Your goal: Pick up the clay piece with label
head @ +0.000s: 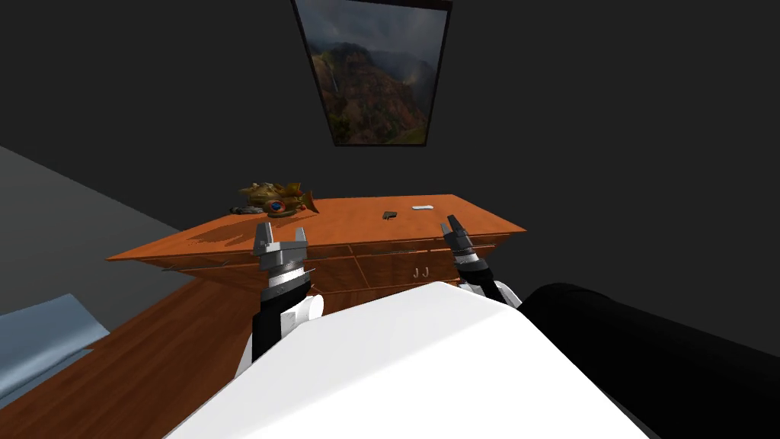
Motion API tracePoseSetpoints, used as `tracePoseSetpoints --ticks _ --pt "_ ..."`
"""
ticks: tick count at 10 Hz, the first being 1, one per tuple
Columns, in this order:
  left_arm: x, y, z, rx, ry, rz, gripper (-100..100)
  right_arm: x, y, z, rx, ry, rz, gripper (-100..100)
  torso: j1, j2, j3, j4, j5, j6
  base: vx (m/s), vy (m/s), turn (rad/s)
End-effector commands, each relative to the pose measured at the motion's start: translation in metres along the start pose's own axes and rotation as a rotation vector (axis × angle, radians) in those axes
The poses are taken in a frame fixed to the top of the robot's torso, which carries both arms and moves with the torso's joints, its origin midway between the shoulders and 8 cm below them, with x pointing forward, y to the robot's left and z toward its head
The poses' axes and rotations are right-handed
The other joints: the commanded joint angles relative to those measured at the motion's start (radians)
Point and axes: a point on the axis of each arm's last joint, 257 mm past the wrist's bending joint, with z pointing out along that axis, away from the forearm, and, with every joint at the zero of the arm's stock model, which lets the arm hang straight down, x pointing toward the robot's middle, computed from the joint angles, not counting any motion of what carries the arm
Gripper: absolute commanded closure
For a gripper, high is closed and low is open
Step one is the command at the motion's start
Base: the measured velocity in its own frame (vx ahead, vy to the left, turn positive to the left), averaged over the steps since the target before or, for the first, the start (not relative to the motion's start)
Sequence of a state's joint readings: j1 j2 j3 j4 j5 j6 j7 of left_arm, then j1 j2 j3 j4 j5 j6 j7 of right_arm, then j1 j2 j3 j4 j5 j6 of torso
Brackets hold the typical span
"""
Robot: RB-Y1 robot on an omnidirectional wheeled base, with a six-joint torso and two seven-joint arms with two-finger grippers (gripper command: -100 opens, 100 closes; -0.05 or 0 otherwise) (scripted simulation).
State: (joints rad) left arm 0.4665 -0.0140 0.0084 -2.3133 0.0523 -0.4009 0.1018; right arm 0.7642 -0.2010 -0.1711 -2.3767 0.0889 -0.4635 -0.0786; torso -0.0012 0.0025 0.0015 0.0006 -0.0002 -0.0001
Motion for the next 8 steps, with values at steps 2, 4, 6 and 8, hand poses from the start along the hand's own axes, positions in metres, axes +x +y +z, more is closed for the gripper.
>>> tracePoseSetpoints --ticks 2,4,6,8 --pt "0.0 0.0 0.0 0.0 0.0 0.0 0 -0.007 -0.013 -0.017 0.067 0.051 -0.085 -100 0.0 0.0 0.0 0.0 0.0 0.0 -0.028 -0.004 0.152" --pt "0.0 0.0 0.0 0.0 0.0 0.0 0 -0.012 -0.022 -0.029 0.111 0.088 -0.145 -100 0.0 -0.001 0.0 0.0 0.0 0.0 -0.029 -0.002 0.164" --pt "0.0 0.0 0.0 0.0 0.0 0.0 0 -0.018 -0.031 -0.042 0.159 0.128 -0.208 -100 0.0 -0.001 0.0 0.0 0.0 0.0 -0.028 0.001 0.175" --pt "0.0 0.0 0.0 0.0 0.0 0.0 0 -0.025 -0.042 -0.059 0.219 0.174 -0.273 -100 0.0 -0.001 0.0 0.0 0.0 0.001 -0.03 0.002 0.174"
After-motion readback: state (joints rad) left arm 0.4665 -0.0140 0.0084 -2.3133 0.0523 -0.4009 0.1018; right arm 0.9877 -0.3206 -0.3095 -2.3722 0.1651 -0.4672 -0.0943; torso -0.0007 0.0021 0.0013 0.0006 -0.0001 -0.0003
